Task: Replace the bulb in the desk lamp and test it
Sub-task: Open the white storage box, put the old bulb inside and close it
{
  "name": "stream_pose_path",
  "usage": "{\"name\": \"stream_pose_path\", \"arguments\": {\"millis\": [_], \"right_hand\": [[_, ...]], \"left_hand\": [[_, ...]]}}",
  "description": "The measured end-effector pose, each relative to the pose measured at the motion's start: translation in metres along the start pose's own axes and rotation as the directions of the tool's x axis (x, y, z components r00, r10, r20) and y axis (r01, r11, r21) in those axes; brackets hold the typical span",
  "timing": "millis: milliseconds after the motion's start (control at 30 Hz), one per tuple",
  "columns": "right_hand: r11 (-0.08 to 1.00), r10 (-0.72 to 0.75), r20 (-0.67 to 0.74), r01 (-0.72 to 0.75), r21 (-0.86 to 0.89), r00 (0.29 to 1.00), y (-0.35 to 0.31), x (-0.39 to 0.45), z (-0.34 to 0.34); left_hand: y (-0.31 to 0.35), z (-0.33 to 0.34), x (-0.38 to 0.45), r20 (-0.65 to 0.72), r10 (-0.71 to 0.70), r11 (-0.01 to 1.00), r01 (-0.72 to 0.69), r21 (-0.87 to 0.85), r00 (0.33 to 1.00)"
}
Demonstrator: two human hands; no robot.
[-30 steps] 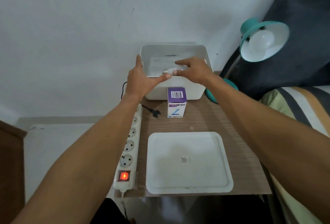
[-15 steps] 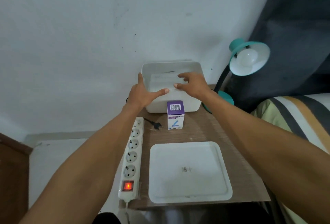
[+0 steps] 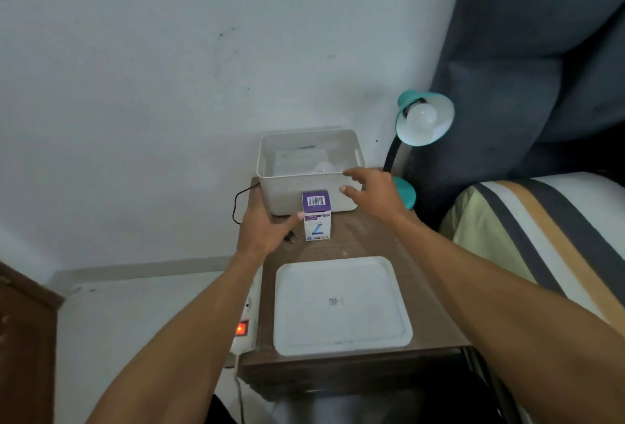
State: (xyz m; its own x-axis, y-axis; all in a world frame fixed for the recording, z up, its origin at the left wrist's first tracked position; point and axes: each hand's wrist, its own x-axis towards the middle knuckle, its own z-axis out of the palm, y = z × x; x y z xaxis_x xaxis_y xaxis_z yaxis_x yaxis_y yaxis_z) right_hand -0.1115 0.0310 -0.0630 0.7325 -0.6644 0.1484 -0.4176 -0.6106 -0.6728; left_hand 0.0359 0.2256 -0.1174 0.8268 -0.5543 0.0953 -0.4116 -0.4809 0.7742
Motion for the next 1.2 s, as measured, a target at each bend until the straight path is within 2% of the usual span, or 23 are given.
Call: {"name": "stream_pose_path", "arguments": {"millis": [167,300,433,533,633,733,833,933,1067,1200], "right_hand": [[0.994,0.101,0.046,-0.099,-0.05,0.994,0.031,-0.051,0.016],[0.97,0.239,0.115,-0.231,-0.078,0.964,0.059,-0.089,0.031],[0.944,0.299,0.112,-0.277,-0.178,0.948,0.081,-0.126,0.042],[0.91,0.355,0.076,-0.325,-0.259,0.932,0.089,-0.149,0.045],[0.897,0.345,0.065,-0.309,-0.315,0.936,0.09,-0.164,0.046],[0.899,0.358,0.072,-0.323,-0.294,0.931,0.084,-0.169,0.048],[0.898,0.4,0.065,-0.377,-0.225,0.914,0.079,-0.17,0.05],[0.904,0.408,0.067,-0.392,-0.169,0.911,0.074,-0.171,0.048],[0.921,0.36,0.018,-0.353,-0.163,0.933,0.064,-0.169,0.041],[0.958,0.288,-0.021,-0.288,0.012,0.957,0.047,-0.155,0.028]], "left_hand": [[-0.016,0.017,-0.051,0.099,-0.022,0.999,0.019,0.031,0.995],[-0.027,0.027,-0.081,0.116,-0.069,0.994,0.058,0.09,0.991],[-0.034,0.034,-0.111,0.148,-0.138,0.987,0.124,0.097,0.979],[-0.036,0.037,-0.127,0.123,-0.123,0.988,0.11,0.109,0.985],[-0.034,0.043,-0.135,0.094,-0.143,0.979,0.126,0.161,0.985],[-0.028,0.051,-0.138,0.118,-0.245,0.938,0.205,0.278,0.962],[-0.02,0.057,-0.143,0.127,-0.318,0.908,0.264,0.326,0.939],[-0.019,0.057,-0.145,0.094,-0.292,0.911,0.247,0.329,0.952],[-0.024,0.049,-0.14,0.059,-0.234,0.944,0.212,0.252,0.971],[-0.012,0.035,-0.13,-0.008,-0.135,0.983,0.135,0.128,0.991]]}}
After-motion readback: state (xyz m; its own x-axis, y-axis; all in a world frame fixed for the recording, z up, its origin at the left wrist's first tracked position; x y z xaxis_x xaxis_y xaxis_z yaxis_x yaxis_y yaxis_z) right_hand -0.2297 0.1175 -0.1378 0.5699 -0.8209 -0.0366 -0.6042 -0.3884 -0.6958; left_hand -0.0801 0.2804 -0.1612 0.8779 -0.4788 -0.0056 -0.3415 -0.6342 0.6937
